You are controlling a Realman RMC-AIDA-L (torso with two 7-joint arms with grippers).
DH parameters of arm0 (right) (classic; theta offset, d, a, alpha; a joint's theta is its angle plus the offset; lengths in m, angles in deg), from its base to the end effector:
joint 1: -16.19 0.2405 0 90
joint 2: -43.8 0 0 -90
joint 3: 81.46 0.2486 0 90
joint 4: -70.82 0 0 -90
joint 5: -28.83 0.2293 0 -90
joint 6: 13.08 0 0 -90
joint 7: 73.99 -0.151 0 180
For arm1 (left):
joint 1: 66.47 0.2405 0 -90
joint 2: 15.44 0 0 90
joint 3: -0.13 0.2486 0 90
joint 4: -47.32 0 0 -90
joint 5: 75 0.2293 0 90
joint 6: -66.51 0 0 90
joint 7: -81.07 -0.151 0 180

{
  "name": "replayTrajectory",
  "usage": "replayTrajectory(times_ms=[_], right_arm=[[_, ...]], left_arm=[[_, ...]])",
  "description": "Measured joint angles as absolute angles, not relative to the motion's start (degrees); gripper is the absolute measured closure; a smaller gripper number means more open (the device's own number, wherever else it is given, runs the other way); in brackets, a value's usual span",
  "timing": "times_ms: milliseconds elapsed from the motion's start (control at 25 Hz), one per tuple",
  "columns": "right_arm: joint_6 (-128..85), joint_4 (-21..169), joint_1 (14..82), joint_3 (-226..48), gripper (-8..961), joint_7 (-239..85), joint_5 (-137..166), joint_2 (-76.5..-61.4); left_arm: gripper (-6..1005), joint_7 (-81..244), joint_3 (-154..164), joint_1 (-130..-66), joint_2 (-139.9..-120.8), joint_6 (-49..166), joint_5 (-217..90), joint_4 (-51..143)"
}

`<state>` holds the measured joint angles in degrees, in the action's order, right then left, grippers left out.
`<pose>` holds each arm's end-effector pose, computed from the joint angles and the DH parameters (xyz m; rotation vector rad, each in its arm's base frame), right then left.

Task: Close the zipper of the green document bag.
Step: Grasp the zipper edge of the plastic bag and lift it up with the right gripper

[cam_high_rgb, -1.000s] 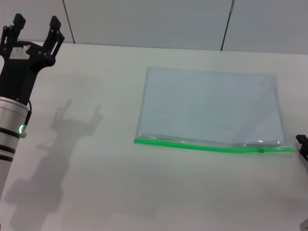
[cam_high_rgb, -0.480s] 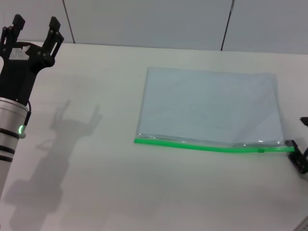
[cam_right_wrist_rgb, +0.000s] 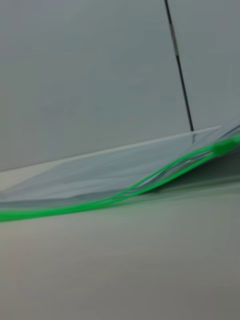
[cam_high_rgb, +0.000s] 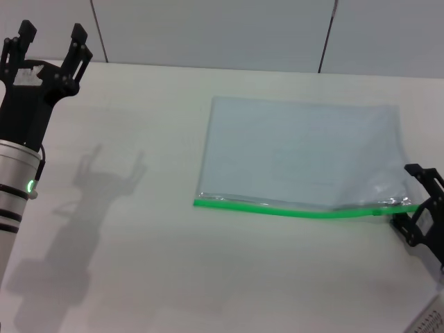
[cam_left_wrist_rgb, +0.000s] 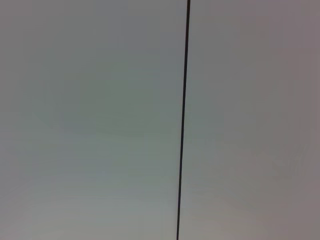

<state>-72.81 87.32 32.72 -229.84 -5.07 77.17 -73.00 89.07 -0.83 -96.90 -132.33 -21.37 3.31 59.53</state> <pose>0.3529 0.2842 -0.0760 -1.8468 -0.6656 -0.3214 -0.2909 0.3426 0.0059 -1.4557 -0.3518 -0.9846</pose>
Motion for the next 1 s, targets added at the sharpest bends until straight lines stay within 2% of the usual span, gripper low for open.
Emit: replayTrajectory(times_ms=[560, 720, 1000], right_arm=[[-67.48, 89.08, 35.73, -230.34, 239, -5.00, 77.14, -72.92], [-66.39, 90.40, 35.84, -230.84, 478, -4.71, 77.15, -72.91], [-66.62, 91.14, 35.87, -230.87, 706, -2.91, 77.29, -72.91]], left_arm=[[181, 89.07, -0.84, -97.14, -132.33, -21.45, 3.31, 59.62], [181, 89.07, -0.84, -97.14, -132.33, -21.47, 3.31, 59.58], [182, 89.07, -0.84, -97.13, -132.33, -21.47, 3.31, 59.54]])
